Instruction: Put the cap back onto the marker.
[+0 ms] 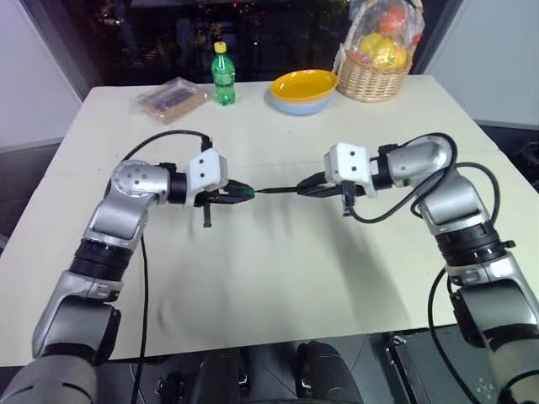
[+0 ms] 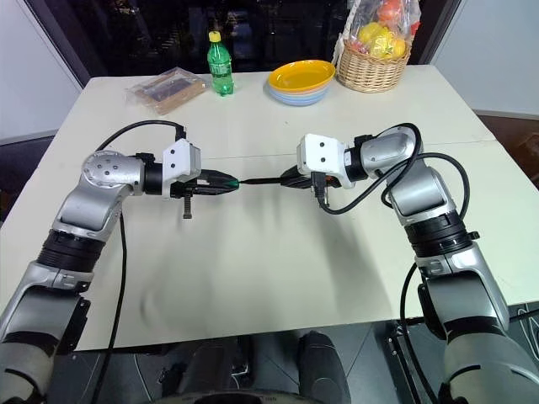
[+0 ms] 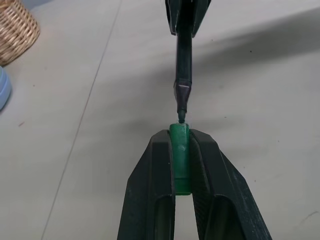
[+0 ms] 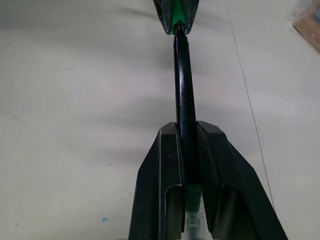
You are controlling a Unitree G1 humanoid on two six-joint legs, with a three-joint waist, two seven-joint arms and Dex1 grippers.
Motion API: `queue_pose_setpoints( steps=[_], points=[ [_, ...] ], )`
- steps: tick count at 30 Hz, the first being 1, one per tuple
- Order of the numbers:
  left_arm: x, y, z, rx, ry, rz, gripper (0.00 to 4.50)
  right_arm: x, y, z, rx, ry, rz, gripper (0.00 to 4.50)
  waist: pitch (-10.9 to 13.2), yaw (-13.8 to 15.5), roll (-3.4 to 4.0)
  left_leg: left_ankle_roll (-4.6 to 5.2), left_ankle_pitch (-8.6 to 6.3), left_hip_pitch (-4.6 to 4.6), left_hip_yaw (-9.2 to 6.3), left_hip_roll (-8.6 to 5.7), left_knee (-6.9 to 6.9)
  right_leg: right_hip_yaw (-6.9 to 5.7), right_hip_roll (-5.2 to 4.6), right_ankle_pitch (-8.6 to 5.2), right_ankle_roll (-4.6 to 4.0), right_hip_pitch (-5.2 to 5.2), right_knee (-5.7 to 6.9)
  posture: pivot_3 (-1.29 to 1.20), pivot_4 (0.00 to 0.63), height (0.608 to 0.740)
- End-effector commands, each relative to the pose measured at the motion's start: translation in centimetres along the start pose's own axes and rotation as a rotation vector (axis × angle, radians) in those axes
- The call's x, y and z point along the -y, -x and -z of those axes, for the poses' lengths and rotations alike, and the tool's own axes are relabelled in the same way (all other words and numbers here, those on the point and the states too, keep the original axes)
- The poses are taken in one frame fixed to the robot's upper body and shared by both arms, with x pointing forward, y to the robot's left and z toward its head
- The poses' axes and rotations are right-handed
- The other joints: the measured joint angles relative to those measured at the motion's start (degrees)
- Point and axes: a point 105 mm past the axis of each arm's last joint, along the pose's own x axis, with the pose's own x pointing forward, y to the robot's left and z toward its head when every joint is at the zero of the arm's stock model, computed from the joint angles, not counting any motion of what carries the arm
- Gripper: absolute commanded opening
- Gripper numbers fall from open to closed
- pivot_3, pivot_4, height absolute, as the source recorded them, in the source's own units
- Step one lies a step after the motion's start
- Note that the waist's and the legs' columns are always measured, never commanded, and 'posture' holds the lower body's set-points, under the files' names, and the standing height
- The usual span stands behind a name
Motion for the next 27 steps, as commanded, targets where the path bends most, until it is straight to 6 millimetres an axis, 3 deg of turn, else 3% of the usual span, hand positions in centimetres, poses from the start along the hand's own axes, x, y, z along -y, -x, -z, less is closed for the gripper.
queue_pose_setpoints(
  steps=[1, 27],
  points=[
    [-0.7, 0.2, -1.4, 0.025, -0.051, -0.018, 0.0, 0.7, 0.3, -1.9, 0.03, 0.069, 0.023, 0.02, 0.0, 0.0, 0.0, -0.01, 0.0, 0.0, 0.0, 0.0, 0.0, 0.0, 0.0, 0.0, 0.0, 0.0, 0.0, 0.0, 0.15, 0.74],
    [-0.4, 0.6, -1.4, 0.016, -0.052, -0.008, 0.0, 0.9, 1.2, -0.7, -0.014, 0.061, 0.037, 0.02, 0.0, 0.0, 0.0, 0.0, 0.0, 0.0, 0.0, 0.0, 0.0, 0.0, 0.0, 0.0, 0.0, 0.0, 0.0, 0.0, 0.15, 0.74]
  ],
)
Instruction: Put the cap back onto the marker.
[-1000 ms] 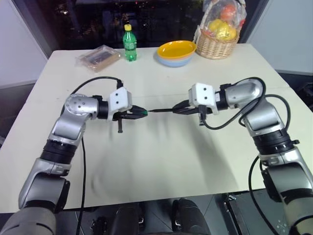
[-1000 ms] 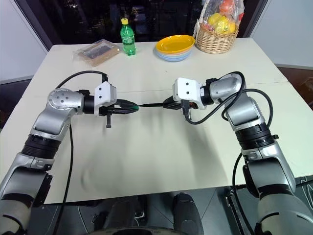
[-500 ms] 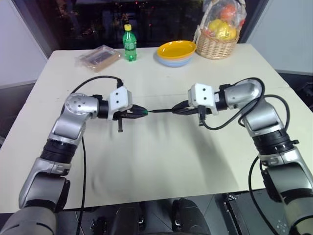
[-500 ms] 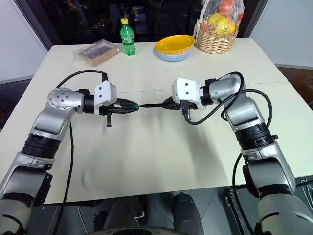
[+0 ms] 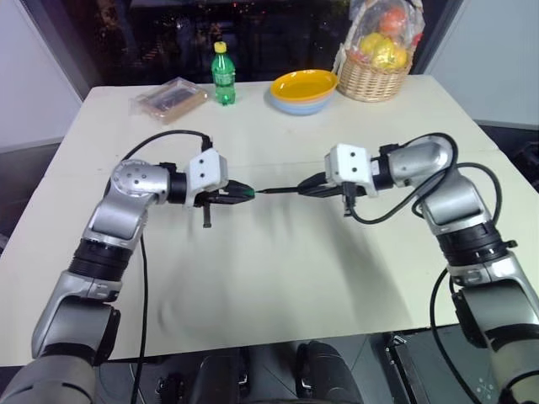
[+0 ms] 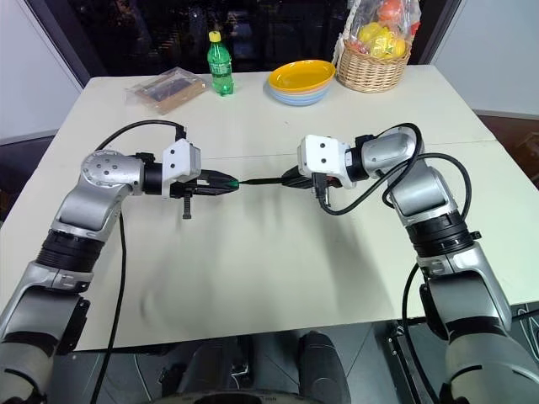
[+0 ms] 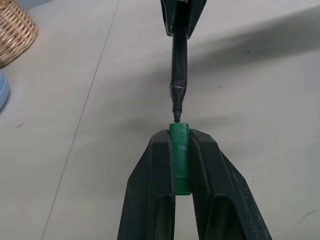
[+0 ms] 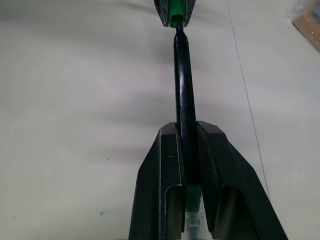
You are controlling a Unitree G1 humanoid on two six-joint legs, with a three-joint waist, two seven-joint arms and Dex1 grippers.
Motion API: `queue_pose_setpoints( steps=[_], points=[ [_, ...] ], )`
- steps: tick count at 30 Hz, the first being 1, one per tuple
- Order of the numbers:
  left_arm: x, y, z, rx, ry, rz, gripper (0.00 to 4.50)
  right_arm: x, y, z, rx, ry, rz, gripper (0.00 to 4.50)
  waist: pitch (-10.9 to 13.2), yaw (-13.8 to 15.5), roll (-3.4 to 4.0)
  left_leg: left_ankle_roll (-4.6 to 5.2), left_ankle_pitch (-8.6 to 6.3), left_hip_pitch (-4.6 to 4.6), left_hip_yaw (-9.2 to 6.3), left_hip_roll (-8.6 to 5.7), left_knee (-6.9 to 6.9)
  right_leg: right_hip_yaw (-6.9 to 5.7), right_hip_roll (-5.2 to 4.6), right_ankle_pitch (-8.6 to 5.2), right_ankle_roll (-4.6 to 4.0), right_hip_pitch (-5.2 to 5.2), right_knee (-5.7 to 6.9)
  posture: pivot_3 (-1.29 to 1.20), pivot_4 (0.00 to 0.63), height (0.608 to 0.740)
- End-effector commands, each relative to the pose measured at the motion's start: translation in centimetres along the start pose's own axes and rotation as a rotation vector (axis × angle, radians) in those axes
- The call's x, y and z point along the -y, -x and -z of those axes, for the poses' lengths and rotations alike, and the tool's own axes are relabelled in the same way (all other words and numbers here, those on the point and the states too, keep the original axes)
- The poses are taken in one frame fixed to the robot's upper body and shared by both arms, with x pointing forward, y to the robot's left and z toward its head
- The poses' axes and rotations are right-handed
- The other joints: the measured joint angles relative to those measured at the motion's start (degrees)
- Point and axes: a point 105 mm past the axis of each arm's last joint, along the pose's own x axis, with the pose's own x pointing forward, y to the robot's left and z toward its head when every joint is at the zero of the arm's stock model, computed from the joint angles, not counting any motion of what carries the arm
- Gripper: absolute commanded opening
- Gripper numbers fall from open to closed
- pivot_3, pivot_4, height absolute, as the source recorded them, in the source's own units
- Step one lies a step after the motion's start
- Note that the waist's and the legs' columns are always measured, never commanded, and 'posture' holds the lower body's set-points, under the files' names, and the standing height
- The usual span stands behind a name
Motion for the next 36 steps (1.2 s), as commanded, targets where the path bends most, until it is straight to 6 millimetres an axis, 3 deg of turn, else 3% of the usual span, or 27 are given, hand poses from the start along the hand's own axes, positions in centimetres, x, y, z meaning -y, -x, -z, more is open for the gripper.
queue_pose_setpoints(
  steps=[1, 36],
  points=[
    [-0.5, 0.5, -1.2, 0.017, -0.046, -0.017, 0.0, 0.7, 0.9, -0.9, 0.007, 0.042, 0.028, 0.02, 0.0, 0.0, 0.0, 0.0, 0.0, 0.0, 0.0, 0.0, 0.0, 0.0, 0.0, 0.0, 0.0, 0.0, 0.0, 0.0, 0.15, 0.74],
    [0.0, -0.9, -2.6, 0.07, -0.06, 0.016, 0.0, -0.3, -0.4, -1.9, 0.045, 0.039, -0.008, 0.02, 0.0, 0.0, 0.0, 0.01, 0.0, 0.0, 0.0, 0.0, 0.0, 0.0, 0.0, 0.0, 0.0, 0.0, 0.0, 0.0, 0.15, 0.74]
  ],
)
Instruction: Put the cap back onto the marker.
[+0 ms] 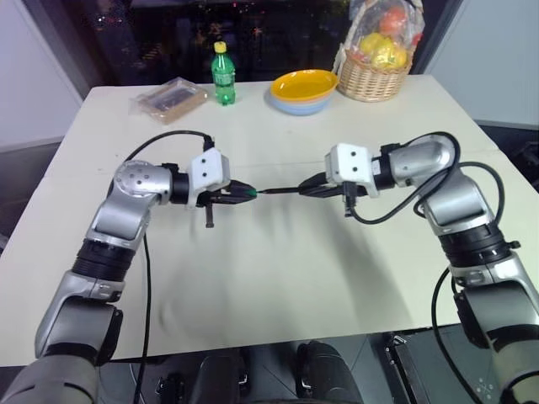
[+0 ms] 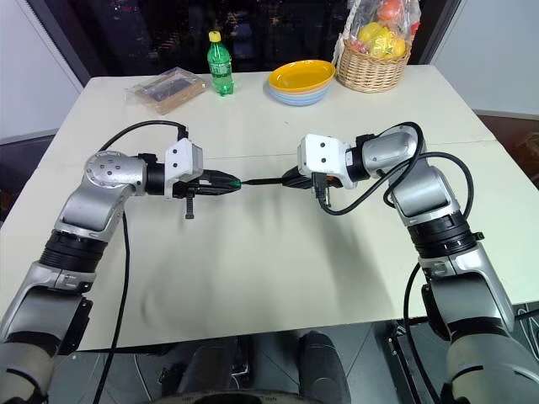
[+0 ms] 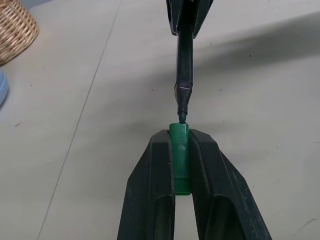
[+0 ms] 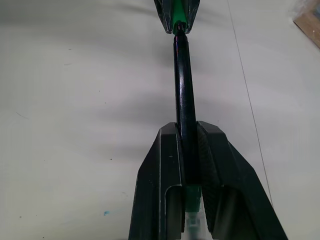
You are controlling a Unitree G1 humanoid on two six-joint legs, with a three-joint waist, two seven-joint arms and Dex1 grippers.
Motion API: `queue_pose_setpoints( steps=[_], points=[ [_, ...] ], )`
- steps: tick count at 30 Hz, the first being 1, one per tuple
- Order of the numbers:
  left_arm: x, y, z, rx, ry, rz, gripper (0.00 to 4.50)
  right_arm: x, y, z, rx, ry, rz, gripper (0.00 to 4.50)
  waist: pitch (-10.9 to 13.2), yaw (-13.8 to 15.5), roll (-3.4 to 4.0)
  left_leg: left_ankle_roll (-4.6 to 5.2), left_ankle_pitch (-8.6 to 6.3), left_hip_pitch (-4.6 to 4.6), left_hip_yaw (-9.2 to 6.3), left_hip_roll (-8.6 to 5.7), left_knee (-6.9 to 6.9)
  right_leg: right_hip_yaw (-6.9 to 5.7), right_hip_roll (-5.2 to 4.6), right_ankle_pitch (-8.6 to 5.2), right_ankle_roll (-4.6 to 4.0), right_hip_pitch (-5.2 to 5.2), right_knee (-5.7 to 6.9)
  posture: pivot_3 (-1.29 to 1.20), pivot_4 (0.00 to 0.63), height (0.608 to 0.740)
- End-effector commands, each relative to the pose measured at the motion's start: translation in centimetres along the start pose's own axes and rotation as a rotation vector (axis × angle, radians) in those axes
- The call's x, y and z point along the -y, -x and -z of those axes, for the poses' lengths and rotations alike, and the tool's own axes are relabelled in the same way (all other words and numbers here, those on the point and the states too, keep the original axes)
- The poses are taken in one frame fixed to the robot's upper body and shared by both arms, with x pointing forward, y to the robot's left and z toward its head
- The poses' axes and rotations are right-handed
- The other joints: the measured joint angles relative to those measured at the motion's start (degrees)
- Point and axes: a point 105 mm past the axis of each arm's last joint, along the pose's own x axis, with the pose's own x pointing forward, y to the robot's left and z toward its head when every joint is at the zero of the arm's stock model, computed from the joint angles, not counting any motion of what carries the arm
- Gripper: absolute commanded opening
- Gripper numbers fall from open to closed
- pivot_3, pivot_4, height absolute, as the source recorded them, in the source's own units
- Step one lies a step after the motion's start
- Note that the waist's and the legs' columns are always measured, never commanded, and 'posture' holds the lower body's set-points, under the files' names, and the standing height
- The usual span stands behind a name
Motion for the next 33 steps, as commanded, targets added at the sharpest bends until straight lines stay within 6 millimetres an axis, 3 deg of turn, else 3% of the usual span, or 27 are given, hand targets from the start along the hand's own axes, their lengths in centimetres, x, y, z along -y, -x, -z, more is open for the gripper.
queue_pose_setpoints(
  steps=[1, 26, 33],
  points=[
    [0.0, -0.5, -2.7, 0.062, -0.085, 0.021, 0.0, -0.2, -0.4, -1.5, 0.044, 0.049, -0.005, 0.02, 0.0, 0.0, 0.0, 0.0, 0.0, 0.0, 0.0, 0.0, 0.0, 0.0, 0.0, 0.0, 0.0, 0.0, 0.0, 0.0, 0.15, 0.74],
    [0.1, 0.3, -2.7, 0.046, -0.087, 0.014, 0.0, -0.2, -0.1, 0.2, -0.011, 0.053, -0.004, 0.02, 0.0, 0.0, 0.0, -0.01, 0.01, 0.0, 0.0, 0.0, 0.0, 0.01, 0.0, 0.0, 0.0, 0.0, 0.01, 0.0, 0.15, 0.74],
    [0.3, 0.0, -2.7, 0.051, -0.084, 0.024, 0.0, -0.4, -0.3, -0.3, 0.002, 0.06, -0.012, 0.02, 0.0, 0.0, 0.01, -0.01, 0.01, 0.0, 0.0, 0.0, 0.0, 0.01, 0.0, 0.0, 0.0, 0.0, 0.0, 0.0, 0.15, 0.74]
  ],
)
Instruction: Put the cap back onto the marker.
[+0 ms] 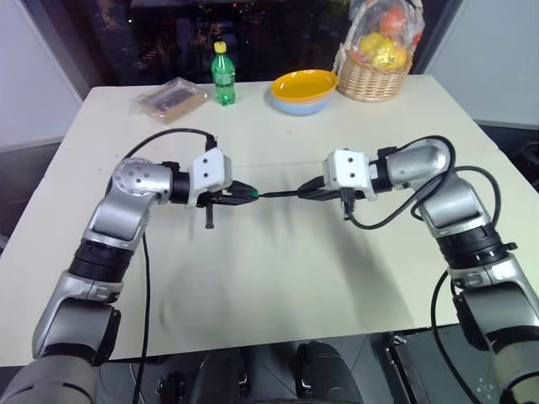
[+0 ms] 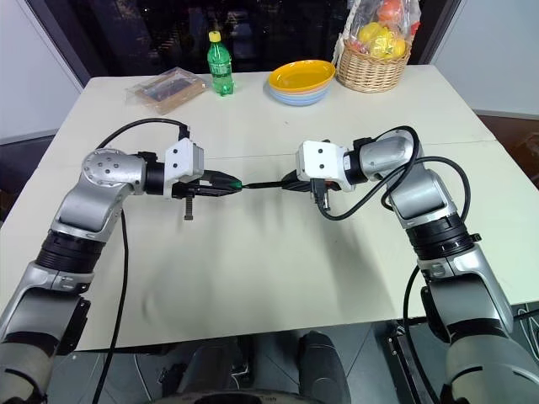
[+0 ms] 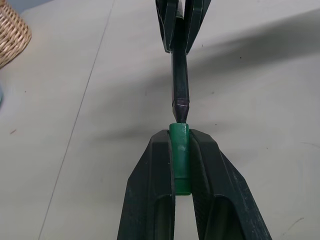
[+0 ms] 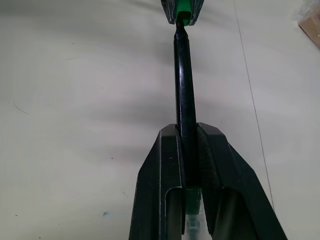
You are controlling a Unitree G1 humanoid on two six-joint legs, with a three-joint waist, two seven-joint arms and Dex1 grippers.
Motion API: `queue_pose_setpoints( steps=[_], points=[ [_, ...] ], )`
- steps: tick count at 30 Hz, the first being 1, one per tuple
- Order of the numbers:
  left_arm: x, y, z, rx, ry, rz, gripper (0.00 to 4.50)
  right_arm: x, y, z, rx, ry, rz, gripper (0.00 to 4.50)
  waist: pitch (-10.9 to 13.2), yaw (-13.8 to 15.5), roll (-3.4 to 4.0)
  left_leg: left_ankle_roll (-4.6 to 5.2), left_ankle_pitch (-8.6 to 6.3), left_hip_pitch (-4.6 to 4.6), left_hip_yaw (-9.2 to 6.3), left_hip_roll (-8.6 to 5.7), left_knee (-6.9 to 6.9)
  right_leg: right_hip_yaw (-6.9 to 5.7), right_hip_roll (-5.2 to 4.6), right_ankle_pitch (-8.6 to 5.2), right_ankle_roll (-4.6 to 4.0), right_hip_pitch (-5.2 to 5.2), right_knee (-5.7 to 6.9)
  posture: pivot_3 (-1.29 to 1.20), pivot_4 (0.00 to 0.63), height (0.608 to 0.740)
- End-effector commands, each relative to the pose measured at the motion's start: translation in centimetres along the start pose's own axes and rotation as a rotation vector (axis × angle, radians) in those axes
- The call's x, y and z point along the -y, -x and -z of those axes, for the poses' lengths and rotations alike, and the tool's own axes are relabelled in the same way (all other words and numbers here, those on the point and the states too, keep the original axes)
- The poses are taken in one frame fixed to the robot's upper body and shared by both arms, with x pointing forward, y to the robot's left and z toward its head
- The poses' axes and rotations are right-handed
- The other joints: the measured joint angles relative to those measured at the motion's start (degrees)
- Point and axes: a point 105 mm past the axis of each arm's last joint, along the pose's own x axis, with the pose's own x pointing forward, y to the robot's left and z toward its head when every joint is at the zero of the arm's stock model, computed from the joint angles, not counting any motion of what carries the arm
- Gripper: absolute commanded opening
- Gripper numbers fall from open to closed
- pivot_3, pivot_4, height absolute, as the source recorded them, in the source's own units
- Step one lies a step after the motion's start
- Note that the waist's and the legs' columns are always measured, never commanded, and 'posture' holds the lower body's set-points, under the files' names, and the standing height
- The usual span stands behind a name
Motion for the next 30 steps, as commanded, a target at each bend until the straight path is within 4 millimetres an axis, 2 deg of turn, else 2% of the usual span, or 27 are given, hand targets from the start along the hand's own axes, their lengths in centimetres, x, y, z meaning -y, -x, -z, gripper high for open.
queue_pose_setpoints(
  steps=[1, 6, 17, 30],
  points=[
    [0.1, -0.2, -1.9, 0.056, -0.062, 0.005, 0.0, 0.0, 0.0, -0.9, 0.019, 0.028, -0.001, 0.02, 0.0, 0.0, 0.0, 0.0, 0.0, 0.0, 0.0, 0.0, 0.0, 0.0, 0.0, 0.0, 0.0, 0.0, 0.0, 0.0, 0.15, 0.74],
    [0.6, -0.7, -1.2, 0.05, -0.047, 0.031, 0.0, 0.5, 0.0, -2.3, 0.064, 0.029, 0.006, 0.02, 0.0, 0.0, 0.0, 0.0, 0.0, 0.0, 0.0, 0.0, 0.0, 0.0, 0.0, 0.0, 0.0, 0.0, 0.0, 0.0, 0.15, 0.74],
    [1.3, -1.0, 1.1, -0.003, -0.034, 0.059, 0.0, 0.7, 0.2, -3.2, 0.079, 0.033, 0.011, 0.02, 0.0, 0.0, -0.01, 0.01, 0.0, 0.0, -0.01, 0.0, 0.0, 0.0, 0.0, 0.0, 0.0, 0.0, 0.0, 0.0, 0.15, 0.74],
    [0.7, -1.2, 0.3, 0.043, -0.009, 0.043, 0.0, 0.3, -0.8, -3.8, 0.081, 0.076, 0.013, 0.02, 0.0, 0.0, -0.01, 0.04, -0.02, 0.0, -0.01, 0.0, 0.0, 0.0, 0.0, 0.0, 0.0, -0.01, 0.0, 0.0, 0.15, 0.74]
  ],
)
